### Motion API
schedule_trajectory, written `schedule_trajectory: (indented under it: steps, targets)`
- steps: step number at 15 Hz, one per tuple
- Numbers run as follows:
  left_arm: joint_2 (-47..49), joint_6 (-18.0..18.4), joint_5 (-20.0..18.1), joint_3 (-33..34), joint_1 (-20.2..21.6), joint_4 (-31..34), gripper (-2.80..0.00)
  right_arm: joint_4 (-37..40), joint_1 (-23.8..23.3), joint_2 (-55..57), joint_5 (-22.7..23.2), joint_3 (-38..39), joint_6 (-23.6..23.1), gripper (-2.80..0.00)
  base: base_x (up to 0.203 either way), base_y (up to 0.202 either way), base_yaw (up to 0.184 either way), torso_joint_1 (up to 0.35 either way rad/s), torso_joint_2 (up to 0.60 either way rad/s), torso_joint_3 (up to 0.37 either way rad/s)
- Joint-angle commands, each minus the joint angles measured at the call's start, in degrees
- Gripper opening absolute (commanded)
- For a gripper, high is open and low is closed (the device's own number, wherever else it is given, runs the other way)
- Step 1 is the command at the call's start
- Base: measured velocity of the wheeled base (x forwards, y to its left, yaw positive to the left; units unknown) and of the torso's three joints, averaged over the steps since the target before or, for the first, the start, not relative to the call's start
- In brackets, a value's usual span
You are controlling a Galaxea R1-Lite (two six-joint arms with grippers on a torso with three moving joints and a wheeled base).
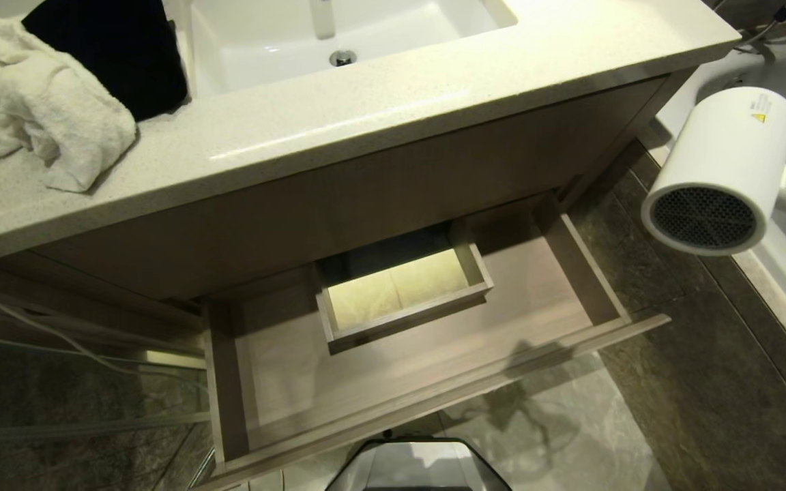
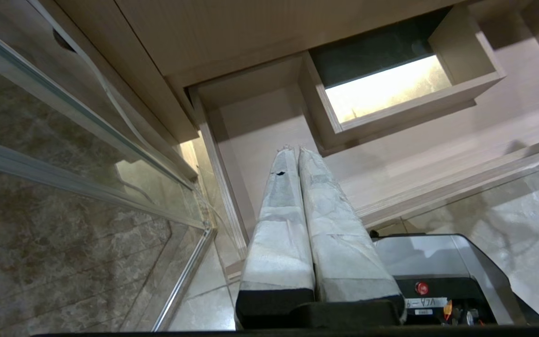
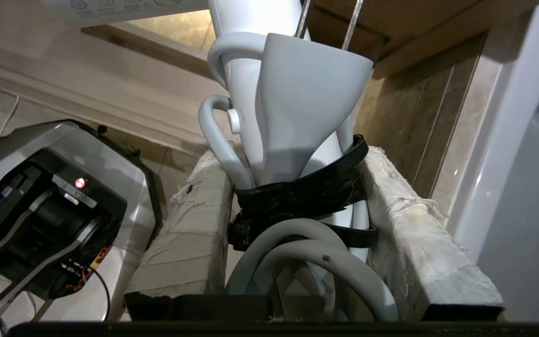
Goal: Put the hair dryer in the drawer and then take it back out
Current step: Put it into the drawer
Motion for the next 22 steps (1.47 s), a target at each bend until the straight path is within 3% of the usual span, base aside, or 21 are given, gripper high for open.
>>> schedule_trajectory:
  steps: [1, 9, 22]
  targets:
    - [0.0, 0.0, 0.1, 0.0, 0.0, 0.0, -2.8, 0.2, -1.4, -2.0, 0.2, 2.2, -0.2, -2.8, 0.0, 0.0, 0.0, -0.177, 0.33, 0.124]
    - [0.0, 0.0, 0.0, 0.1, 0.0, 0.0, -2.8, -1.8, -2.9, -5.4, 0.2, 7.9, -0.2, -2.8, 0.0, 0.0, 0.0, -0.188, 0.36, 0.169]
    - [0.0, 0.0, 0.1, 0.0, 0.0, 0.0, -2.8, -4.4, -4.4, -8.4, 0.2, 13.0, -0.3, -2.8, 0.0, 0.0, 0.0, -0.286, 0.53, 0.241]
